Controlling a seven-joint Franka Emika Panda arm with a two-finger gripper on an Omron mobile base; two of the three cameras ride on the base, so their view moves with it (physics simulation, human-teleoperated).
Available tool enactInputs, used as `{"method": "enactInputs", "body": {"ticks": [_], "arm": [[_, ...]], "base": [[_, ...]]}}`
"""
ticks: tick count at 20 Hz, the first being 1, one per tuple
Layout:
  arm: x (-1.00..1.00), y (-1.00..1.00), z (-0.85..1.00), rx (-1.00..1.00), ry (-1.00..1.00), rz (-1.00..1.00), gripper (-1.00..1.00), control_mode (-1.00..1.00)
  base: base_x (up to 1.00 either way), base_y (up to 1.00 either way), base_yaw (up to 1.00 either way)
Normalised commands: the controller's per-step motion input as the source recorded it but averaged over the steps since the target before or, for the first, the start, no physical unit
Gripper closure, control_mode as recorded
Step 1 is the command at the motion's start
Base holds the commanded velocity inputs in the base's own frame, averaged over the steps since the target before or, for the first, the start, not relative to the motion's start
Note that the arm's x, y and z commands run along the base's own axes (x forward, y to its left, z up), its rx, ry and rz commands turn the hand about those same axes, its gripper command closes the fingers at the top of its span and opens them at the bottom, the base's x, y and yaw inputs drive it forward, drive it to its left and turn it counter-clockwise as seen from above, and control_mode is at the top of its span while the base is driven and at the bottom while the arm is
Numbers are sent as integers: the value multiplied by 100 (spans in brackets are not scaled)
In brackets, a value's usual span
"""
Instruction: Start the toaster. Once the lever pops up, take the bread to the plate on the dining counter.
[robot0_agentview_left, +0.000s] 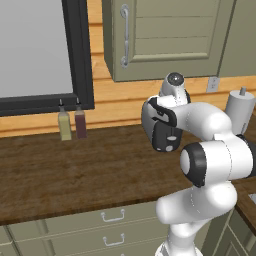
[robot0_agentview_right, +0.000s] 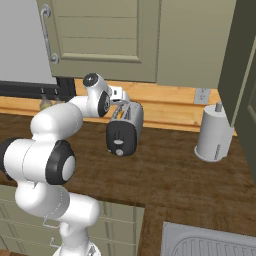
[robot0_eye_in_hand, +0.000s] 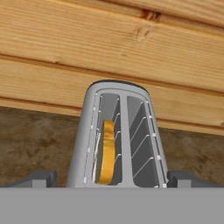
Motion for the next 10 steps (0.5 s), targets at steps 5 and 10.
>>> {"method": "enactInputs", "body": {"ticks": [5,10], "arm": [[0,0,0,0,0,0,-100,-100],[0,0,0,0,0,0,-100,-100]], "base": [[0,0,0],[0,0,0]]}}
